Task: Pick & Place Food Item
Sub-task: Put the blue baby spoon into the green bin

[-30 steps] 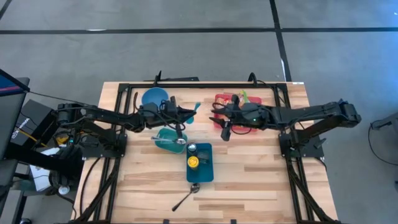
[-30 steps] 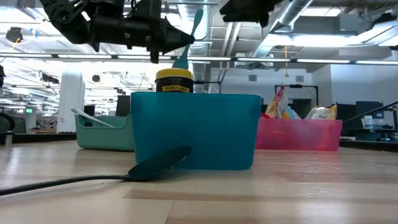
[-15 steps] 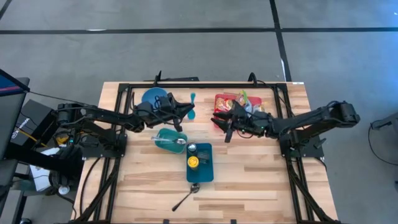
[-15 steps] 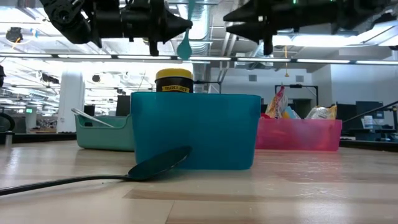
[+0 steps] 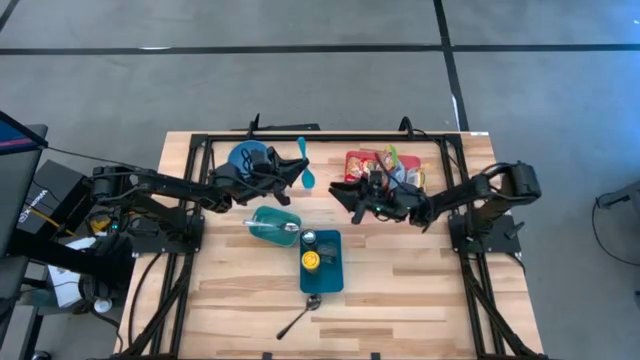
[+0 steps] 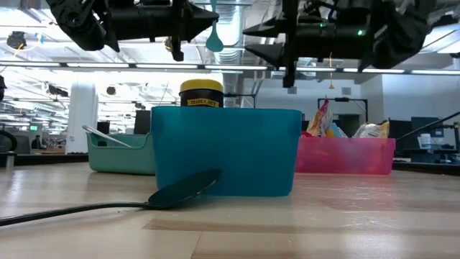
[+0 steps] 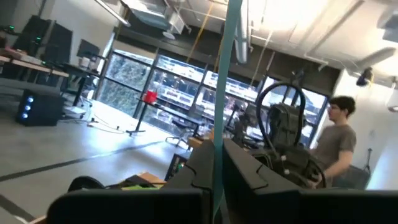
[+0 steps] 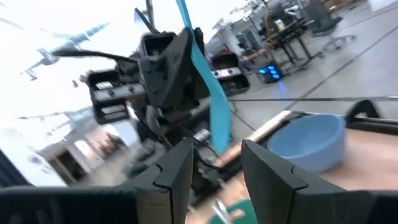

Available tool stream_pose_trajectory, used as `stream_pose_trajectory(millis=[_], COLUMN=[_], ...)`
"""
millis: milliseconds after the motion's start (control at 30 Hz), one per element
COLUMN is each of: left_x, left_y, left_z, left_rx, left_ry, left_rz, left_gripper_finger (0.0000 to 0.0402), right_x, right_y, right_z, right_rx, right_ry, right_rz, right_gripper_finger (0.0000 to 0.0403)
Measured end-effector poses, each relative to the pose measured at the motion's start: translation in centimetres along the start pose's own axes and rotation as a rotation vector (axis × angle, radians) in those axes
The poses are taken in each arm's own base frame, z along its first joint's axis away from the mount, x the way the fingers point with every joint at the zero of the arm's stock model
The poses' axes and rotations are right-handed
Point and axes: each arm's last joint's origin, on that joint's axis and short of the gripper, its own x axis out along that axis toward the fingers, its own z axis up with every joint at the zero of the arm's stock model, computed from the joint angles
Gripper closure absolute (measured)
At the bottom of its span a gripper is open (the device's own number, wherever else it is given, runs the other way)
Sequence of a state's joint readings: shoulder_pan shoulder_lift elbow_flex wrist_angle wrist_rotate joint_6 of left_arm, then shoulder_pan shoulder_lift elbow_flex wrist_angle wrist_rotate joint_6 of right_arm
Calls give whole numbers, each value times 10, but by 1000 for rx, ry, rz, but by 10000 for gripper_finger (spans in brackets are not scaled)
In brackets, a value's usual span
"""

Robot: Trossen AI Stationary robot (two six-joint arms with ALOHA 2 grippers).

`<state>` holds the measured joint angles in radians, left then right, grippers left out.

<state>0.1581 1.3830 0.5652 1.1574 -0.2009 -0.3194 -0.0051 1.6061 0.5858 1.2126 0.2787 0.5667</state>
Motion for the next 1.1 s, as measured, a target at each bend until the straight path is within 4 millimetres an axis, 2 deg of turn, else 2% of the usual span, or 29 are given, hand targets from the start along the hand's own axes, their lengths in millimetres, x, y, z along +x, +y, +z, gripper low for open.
stream_pose_trajectory(millis=[267,633,1100], left_x=[0,0,-1], left_y=[0,0,-6], left_z=[2,1,3], left_rx=[-37,-67,-79], left_ry=[-19,-17,-38], left_rz=[4,2,-28], left_gripper_finger=[396,396,396], right_x=[15,44,59], right_y=[-14,-12,-1], right_z=[-11,-23,-12], right_rx=[89,101,127], right_ry=[0,3,-49], right_rz=[53,81,103], right_gripper_finger=[272,272,284])
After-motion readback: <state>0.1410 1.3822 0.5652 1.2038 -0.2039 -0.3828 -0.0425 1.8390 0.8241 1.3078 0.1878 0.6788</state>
